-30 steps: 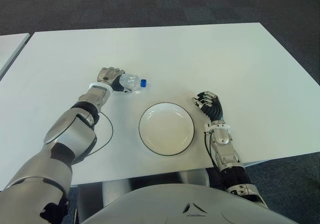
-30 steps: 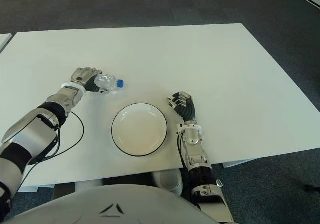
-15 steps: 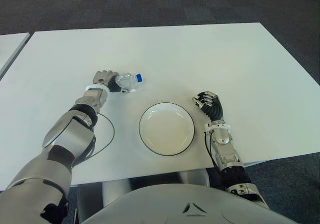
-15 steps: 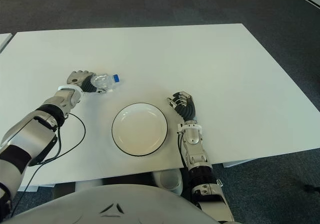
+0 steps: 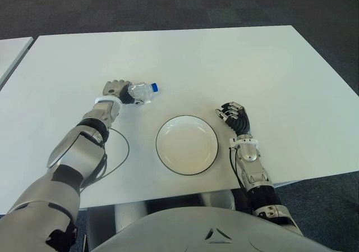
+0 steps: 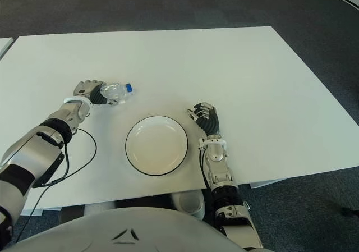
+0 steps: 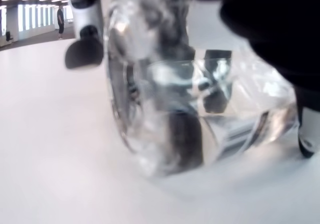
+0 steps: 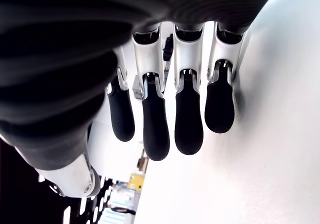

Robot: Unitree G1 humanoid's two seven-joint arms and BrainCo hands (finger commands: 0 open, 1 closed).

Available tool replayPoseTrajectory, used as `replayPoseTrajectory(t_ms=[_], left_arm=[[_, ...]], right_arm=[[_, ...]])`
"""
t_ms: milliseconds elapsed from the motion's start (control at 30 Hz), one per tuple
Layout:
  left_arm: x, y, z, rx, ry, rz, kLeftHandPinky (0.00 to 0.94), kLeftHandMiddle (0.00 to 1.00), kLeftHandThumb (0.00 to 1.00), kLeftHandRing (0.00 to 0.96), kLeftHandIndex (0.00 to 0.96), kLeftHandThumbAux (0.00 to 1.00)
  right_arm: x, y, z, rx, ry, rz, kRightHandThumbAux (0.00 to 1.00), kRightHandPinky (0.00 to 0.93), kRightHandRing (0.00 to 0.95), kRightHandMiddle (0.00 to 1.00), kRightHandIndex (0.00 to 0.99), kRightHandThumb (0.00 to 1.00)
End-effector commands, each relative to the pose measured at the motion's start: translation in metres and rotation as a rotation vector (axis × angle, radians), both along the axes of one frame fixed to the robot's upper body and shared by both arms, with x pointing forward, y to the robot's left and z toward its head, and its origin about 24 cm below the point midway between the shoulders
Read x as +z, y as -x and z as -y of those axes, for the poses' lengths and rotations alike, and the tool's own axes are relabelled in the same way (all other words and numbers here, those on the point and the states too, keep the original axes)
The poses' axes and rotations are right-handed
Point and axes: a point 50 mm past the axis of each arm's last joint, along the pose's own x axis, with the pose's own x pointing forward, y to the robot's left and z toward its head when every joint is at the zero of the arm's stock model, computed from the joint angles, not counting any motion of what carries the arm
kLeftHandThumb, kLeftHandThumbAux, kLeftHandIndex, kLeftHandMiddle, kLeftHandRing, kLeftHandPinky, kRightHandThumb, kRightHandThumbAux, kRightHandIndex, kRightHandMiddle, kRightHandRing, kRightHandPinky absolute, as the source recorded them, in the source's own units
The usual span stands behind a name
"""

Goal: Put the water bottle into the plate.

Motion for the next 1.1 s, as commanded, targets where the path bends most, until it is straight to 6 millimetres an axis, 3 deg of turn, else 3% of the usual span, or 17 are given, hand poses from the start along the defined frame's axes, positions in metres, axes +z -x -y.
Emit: replayPoseTrajectory(t_ms=[33,400,800,1000,1100], left_arm=[[-0.025,0.021,-0.011,0.045,-0.014,-0.136,0.795,0.506,0.946,0.536,0.369,0.655],[-0.025,0.021,-0.009,0.058,0.021,-0.134,0.810,0.507,0.946,0.538,0.369,0.655],[-0.020,0.014,0.007,-0.012,0.089,-0.077,0.826,0.509,0.947,0.540,0.370,0.655],[-0.005,0.003,0.008,-0.028,0.111,-0.033,0.813,0.511,0.947,0.543,0.371,0.654],[0.013,-0.010,0.010,-0.049,0.139,0.026,0.825,0.510,0.947,0.543,0.370,0.655]], right_arm=[[-0.007,0.002,0.000,-0.010,0.000,-0.048,0.730,0.623,0.605,0.575,0.428,0.705],[-0.006,0.002,-0.001,-0.007,0.002,-0.055,0.730,0.624,0.608,0.579,0.429,0.705],[-0.006,0.001,0.000,-0.008,0.003,-0.066,0.730,0.625,0.610,0.581,0.428,0.705],[-0.005,0.001,-0.001,0.001,-0.001,-0.060,0.730,0.627,0.610,0.582,0.428,0.704],[-0.004,0.000,-0.001,0.003,0.000,-0.055,0.730,0.633,0.613,0.584,0.428,0.704]])
